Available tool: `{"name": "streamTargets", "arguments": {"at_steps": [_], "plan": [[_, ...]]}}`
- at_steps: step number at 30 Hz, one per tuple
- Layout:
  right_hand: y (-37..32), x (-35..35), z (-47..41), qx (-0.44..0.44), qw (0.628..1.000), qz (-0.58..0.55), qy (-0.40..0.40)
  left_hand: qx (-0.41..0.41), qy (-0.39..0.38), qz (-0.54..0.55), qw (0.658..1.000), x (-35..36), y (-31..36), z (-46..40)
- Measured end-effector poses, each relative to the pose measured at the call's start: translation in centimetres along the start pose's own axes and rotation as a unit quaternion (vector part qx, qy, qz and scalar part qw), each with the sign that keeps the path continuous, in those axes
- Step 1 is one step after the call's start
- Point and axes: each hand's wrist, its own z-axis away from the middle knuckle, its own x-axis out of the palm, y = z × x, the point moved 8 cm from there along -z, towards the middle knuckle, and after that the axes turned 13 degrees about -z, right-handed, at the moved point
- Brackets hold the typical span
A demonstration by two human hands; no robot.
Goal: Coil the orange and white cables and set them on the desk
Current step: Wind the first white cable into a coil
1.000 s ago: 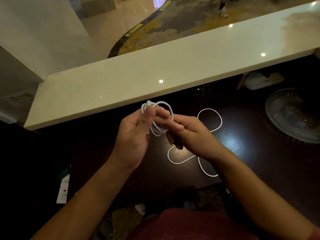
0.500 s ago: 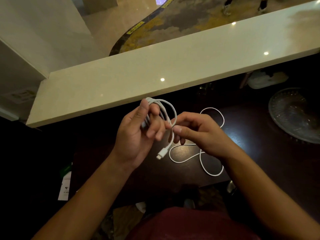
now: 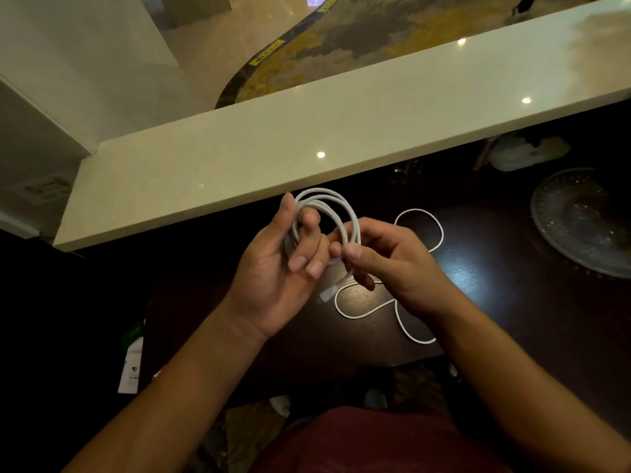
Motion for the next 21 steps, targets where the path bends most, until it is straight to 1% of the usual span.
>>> {"name": "streamTargets", "arguments": {"at_steps": [2,6,11,13,16,18,20,21], "plan": [[-0.2,-0.1,0.2,-0.001,1.0,-0.001,0.011,-0.001,0.01,-0.018,1.0,0.0,0.1,0.2],[-0.3,-0.4,0.5,-0.005,0.999,-0.006,0.037,-0.011,0.055,-0.053,0.997,-0.4,0.1,0.5],[-0.3,-0.5,0.6,-0.017,0.998,0.01,0.059,0.002,0.079,-0.12,0.99,-0.7,0.4,0.8],[-0.5,-0.7,0.5,-0.02,0.998,0.003,0.063,0.004,0.074,-0.106,0.992,-0.9,0.5,0.8],[-0.8,-1.4,0.5,-0.026,0.997,-0.009,0.075,0.02,0.052,-0.035,0.998,-1.3,1.3,0.8],[-0.8,-2.1,0.7,-0.023,0.995,0.027,0.093,0.032,0.046,-0.006,0.998,-1.6,1.9,0.9],[-0.6,-2.0,0.8,-0.018,0.994,0.06,0.085,0.041,0.059,-0.008,0.997,-2.1,2.2,0.9],[-0.5,-1.9,0.9,-0.016,0.995,0.058,0.081,0.045,0.069,-0.015,0.996,-2.3,2.3,0.9]]}}
